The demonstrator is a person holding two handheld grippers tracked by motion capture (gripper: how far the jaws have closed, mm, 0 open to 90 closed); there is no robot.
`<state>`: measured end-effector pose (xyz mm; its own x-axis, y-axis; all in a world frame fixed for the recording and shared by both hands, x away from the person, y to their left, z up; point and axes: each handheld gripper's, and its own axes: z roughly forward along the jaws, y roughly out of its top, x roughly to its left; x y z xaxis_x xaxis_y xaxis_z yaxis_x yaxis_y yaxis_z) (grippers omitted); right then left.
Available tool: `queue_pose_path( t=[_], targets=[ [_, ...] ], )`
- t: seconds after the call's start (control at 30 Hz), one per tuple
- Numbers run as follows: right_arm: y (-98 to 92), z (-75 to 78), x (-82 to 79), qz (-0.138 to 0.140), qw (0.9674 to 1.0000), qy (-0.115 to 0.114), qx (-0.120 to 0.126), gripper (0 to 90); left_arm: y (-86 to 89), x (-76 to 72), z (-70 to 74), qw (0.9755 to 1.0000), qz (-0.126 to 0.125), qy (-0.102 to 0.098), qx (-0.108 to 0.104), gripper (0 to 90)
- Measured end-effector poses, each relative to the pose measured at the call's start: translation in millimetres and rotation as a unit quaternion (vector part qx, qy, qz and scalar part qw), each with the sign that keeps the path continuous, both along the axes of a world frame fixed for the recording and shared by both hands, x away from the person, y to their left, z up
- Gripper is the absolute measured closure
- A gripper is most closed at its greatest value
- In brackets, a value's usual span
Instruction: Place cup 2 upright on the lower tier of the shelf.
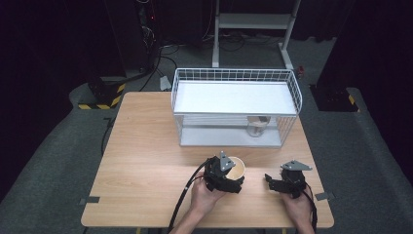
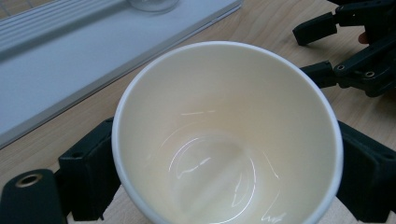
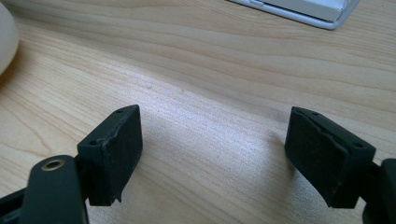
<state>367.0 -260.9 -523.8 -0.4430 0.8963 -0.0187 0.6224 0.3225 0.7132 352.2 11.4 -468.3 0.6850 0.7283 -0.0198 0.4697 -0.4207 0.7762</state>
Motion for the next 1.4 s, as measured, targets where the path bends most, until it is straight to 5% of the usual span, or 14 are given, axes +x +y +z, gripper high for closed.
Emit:
queue_pose_path(
  t=[0.5, 0.77, 1.4],
  targets=[
    [0.0, 0.0, 0.0, 0.0, 1.0, 0.0, 0.0, 19.3, 7.0, 9.3, -0.6, 0.9999, 0.009, 0.007, 0.008, 10.1],
    [0.1, 0.0, 0.0, 0.0, 1.0, 0.0, 0.0, 19.3, 9.0, 17.1, 9.1, 0.9999, 0.012, -0.007, 0.007, 10.1],
    [0.1, 0.0, 0.0, 0.0, 1.0, 0.0, 0.0, 19.3, 23.6, 54.8, 20.1, 0.9986, 0.051, -0.014, 0.009, 10.1]
  ],
)
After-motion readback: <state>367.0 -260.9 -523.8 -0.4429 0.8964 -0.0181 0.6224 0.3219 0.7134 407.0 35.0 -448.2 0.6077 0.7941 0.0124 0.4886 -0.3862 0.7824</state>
